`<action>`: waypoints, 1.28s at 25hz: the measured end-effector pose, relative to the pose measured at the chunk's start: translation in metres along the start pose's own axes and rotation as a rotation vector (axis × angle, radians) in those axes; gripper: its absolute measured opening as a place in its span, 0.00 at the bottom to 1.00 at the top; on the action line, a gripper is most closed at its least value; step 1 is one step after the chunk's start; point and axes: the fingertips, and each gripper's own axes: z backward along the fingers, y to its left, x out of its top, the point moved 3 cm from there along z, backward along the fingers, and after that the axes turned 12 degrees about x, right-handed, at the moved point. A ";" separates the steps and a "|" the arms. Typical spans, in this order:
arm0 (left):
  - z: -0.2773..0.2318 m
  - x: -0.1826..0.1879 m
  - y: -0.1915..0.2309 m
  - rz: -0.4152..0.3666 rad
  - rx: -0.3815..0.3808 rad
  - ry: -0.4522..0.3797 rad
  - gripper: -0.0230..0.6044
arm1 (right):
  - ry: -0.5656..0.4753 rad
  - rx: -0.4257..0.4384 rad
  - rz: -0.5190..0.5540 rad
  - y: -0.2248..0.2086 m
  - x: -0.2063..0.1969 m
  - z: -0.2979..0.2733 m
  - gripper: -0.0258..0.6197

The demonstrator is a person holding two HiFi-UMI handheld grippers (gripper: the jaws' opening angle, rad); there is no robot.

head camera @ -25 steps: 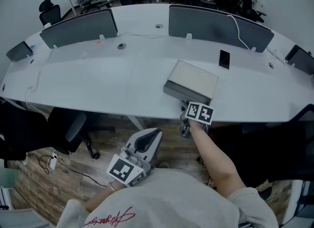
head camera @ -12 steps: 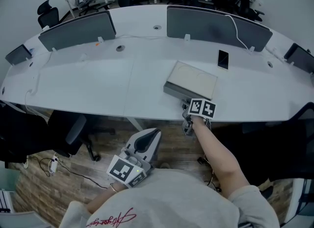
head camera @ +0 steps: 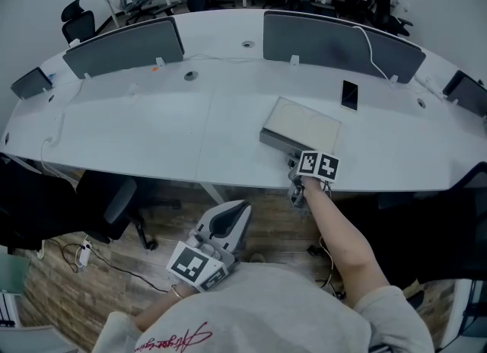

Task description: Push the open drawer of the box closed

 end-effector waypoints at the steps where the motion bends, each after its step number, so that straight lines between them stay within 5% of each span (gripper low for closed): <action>1: 0.000 0.000 0.000 -0.001 -0.001 0.001 0.07 | -0.003 -0.001 -0.005 0.000 0.000 0.000 0.14; 32: -0.004 -0.003 -0.003 -0.035 -0.022 0.007 0.07 | -0.001 -0.015 0.030 -0.009 0.014 -0.006 0.14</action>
